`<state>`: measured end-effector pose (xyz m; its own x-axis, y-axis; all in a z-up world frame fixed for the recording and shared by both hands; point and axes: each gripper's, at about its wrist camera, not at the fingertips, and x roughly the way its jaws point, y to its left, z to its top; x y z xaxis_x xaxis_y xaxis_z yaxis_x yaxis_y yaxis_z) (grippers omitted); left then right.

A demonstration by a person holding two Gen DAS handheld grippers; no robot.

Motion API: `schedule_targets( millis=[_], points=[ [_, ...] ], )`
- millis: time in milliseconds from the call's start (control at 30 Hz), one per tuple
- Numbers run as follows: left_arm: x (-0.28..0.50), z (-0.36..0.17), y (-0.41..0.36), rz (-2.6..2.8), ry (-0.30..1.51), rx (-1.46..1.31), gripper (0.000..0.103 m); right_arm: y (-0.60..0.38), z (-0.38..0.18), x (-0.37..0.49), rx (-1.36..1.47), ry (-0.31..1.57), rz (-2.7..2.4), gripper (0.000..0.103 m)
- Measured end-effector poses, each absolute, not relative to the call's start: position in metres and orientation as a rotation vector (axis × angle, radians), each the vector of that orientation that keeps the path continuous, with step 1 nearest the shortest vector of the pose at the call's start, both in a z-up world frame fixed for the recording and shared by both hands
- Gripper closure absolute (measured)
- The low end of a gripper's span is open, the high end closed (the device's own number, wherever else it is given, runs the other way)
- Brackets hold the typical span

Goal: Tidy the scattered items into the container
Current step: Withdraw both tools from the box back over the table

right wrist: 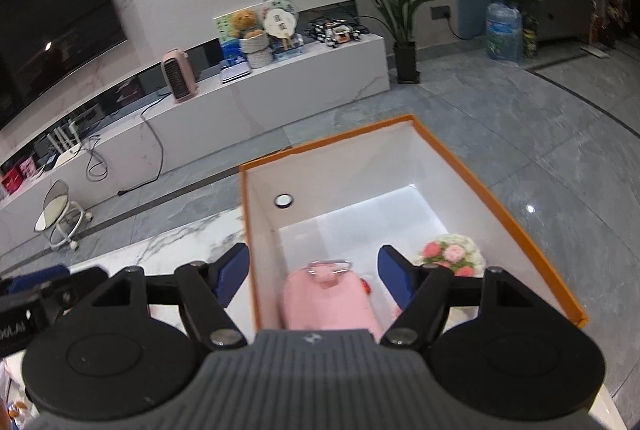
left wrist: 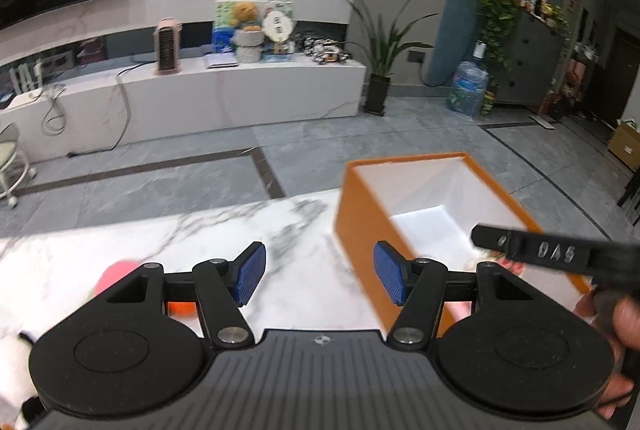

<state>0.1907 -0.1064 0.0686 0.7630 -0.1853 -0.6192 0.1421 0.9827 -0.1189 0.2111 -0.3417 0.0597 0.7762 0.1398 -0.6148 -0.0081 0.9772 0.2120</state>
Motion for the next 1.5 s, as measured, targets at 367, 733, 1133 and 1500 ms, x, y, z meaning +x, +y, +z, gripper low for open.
schedule_targets(
  millis=[367, 733, 1133, 1500],
  points=[
    [0.139, 0.079, -0.026, -0.056, 0.668, -0.109, 0.033, -0.291, 0.053, 0.199, 0.099, 0.680, 0.170, 0.029],
    [0.094, 0.060, 0.039, 0.036, 0.714, -0.166, 0.032, -0.266, 0.041, 0.194, 0.039, 0.704, 0.222, 0.028],
    [0.052, 0.019, 0.044, -0.072, 0.816, -0.095, 0.029, -0.244, 0.027, 0.191, -0.014, 0.733, 0.267, 0.025],
    [0.041, -0.020, 0.022, -0.146, 0.898, 0.131, 0.012, -0.242, 0.023, 0.189, -0.041, 0.738, 0.271, 0.022]
  ],
)
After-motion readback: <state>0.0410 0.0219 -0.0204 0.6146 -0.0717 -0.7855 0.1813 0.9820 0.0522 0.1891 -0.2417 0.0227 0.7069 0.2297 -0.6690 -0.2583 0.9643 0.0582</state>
